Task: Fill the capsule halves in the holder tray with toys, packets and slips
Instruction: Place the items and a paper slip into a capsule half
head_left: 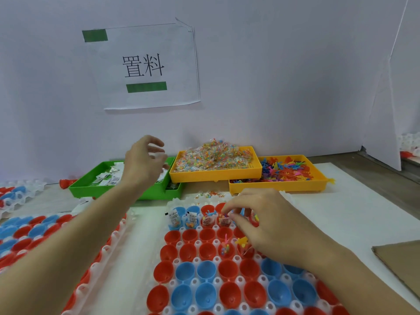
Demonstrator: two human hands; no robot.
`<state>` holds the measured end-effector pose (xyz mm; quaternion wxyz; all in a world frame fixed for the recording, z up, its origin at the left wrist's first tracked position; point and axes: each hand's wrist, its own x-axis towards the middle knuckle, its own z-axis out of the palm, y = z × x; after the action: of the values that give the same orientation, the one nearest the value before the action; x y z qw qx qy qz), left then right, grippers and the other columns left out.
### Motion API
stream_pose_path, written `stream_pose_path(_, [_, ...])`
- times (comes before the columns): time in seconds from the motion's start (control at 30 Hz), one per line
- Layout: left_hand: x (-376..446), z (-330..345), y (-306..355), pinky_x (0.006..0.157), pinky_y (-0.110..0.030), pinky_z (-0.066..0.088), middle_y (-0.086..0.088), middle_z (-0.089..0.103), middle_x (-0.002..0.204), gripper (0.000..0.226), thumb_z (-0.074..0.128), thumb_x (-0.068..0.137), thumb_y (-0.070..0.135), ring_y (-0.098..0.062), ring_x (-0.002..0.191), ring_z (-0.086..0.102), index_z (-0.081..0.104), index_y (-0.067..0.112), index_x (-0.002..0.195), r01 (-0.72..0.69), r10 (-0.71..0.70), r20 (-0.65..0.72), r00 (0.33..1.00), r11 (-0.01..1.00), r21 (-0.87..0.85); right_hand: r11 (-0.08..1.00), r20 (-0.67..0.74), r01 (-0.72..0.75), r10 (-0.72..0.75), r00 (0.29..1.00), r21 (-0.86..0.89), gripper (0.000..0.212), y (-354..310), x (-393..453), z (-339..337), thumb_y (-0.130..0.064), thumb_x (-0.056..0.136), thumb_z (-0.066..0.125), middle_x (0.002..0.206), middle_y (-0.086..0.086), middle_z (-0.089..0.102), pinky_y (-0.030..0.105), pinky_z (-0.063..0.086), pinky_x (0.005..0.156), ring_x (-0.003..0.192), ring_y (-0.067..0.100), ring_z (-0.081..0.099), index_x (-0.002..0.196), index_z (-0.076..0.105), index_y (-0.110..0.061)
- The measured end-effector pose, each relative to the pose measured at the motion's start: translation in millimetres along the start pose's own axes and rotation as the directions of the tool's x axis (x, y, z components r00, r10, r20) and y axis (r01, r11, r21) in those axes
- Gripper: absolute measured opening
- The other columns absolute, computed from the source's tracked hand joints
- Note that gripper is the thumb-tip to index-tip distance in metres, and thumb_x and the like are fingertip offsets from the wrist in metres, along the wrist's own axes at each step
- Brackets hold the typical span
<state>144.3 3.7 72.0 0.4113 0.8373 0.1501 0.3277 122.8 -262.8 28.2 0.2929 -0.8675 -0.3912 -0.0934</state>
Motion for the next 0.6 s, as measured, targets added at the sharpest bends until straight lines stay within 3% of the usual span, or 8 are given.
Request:
stream_pose_path(0.17, [-70, 15, 37, 0.047, -0.022, 0.05, 0.003, 0.064, 0.083, 0.032, 0.069, 0.087, 0.003, -0.013, 0.056, 0.069, 0.053, 0.028, 0.097, -0.164, 0.177, 0.115, 0.978, 0.98, -0.116, 0.964, -0.109, -0.064, 0.095, 0.99, 0.26, 0.014, -4, 4, -1, -0.03, 0.096, 0.063, 0.083, -0.019, 0.07, 0.009, 0.047, 0.069, 0.084, -0.004, 0.063, 0.099, 0.077, -0.029])
stream_pose_path(0.33, [-121, 21, 35, 0.065, -0.012, 0.044, 0.02, 0.063, 0.071, 0.051, 0.079, 0.077, 0.01, 0.002, 0.076, 0.06, 0.046, 0.043, 0.096, -0.406, 0.386, 0.165, 0.908, 0.907, 0.113, 0.845, 0.031, -0.175, 0.185, 0.982, 0.506, 0.035, -14, 4, -5, -0.051, 0.096, 0.052, 0.08, -0.006, 0.075, 0.025, 0.058, 0.071, 0.076, 0.008, 0.072, 0.09, 0.076, -0.026])
stream_pose_path(0.47, [-135, 26, 24, 0.06, -0.021, 0.047, 0.017, 0.063, 0.076, 0.054, 0.076, 0.078, 0.005, -0.001, 0.073, 0.057, 0.046, 0.043, 0.103, -0.463, 0.447, 0.143, 0.883, 0.88, 0.111, 0.785, 0.151, -0.265, 0.218, 0.964, 0.56, 0.045, -22, 1, -7, -0.062, 0.086, 0.053, 0.08, -0.005, 0.076, 0.011, 0.048, 0.056, 0.073, 0.009, 0.072, 0.085, 0.077, -0.024])
stream_pose_path(0.53, [-140, 29, 22, 0.059, -0.028, 0.049, 0.013, 0.065, 0.078, 0.052, 0.076, 0.079, 0.004, -0.006, 0.069, 0.057, 0.047, 0.039, 0.104, -0.524, 0.511, 0.123, 0.851, 0.843, 0.121, 0.781, 0.189, -0.308, 0.243, 0.951, 0.543, 0.044, -23, 0, -6, -0.062, 0.086, 0.056, 0.08, -0.006, 0.076, 0.014, 0.048, 0.059, 0.074, 0.009, 0.073, 0.086, 0.078, -0.024])
stream_pose_path(0.6, [-142, 29, 22, 0.058, -0.026, 0.046, 0.008, 0.066, 0.078, 0.043, 0.072, 0.08, 0.008, -0.009, 0.07, 0.055, 0.05, 0.036, 0.105, -0.603, 0.596, 0.095, 0.797, 0.787, 0.127, 0.783, 0.203, -0.335, 0.267, 0.942, 0.524, 0.047, -22, 1, -4, -0.065, 0.083, 0.056, 0.079, -0.006, 0.076, 0.02, 0.05, 0.065, 0.075, 0.009, 0.073, 0.085, 0.078, -0.023])
